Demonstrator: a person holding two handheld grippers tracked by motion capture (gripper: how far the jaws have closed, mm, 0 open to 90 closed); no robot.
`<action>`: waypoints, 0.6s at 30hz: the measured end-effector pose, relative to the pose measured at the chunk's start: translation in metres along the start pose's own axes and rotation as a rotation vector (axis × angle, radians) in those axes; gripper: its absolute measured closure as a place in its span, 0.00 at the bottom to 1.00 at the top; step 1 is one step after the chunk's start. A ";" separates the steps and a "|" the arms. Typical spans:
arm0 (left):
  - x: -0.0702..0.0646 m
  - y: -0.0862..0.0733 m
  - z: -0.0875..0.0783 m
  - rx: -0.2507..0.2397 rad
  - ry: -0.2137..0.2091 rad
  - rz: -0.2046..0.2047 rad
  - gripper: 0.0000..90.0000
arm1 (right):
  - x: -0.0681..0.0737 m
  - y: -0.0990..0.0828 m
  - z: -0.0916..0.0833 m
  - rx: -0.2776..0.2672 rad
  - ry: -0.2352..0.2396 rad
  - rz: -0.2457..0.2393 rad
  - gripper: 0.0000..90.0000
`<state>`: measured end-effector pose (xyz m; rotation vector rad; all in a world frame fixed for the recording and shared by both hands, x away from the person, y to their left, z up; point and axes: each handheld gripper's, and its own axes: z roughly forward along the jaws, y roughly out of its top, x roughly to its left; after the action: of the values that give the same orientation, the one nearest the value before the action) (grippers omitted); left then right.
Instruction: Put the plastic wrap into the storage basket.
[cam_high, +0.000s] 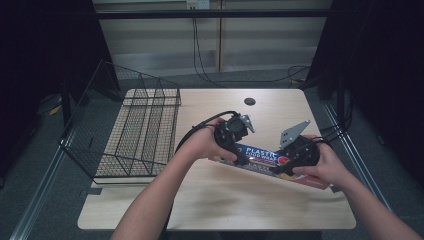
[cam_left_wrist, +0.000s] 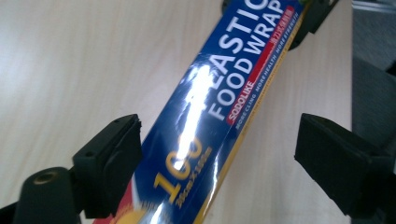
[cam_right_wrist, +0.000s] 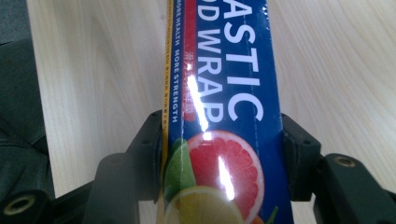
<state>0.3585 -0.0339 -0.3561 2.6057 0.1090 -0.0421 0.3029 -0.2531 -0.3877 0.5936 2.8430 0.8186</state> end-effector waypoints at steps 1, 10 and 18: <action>-0.001 0.002 0.003 0.008 -0.002 0.017 0.17 | 0.001 0.001 0.000 -0.006 -0.003 -0.007 0.50; -0.008 0.015 0.024 0.043 -0.064 0.090 0.22 | 0.004 0.006 -0.001 -0.013 0.018 -0.070 0.50; -0.013 0.023 0.027 0.047 -0.093 0.140 0.32 | 0.008 0.010 -0.006 -0.043 0.027 -0.116 0.50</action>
<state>0.3470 -0.0683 -0.3676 2.6465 -0.1093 -0.1172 0.2981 -0.2449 -0.3776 0.4112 2.8447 0.8709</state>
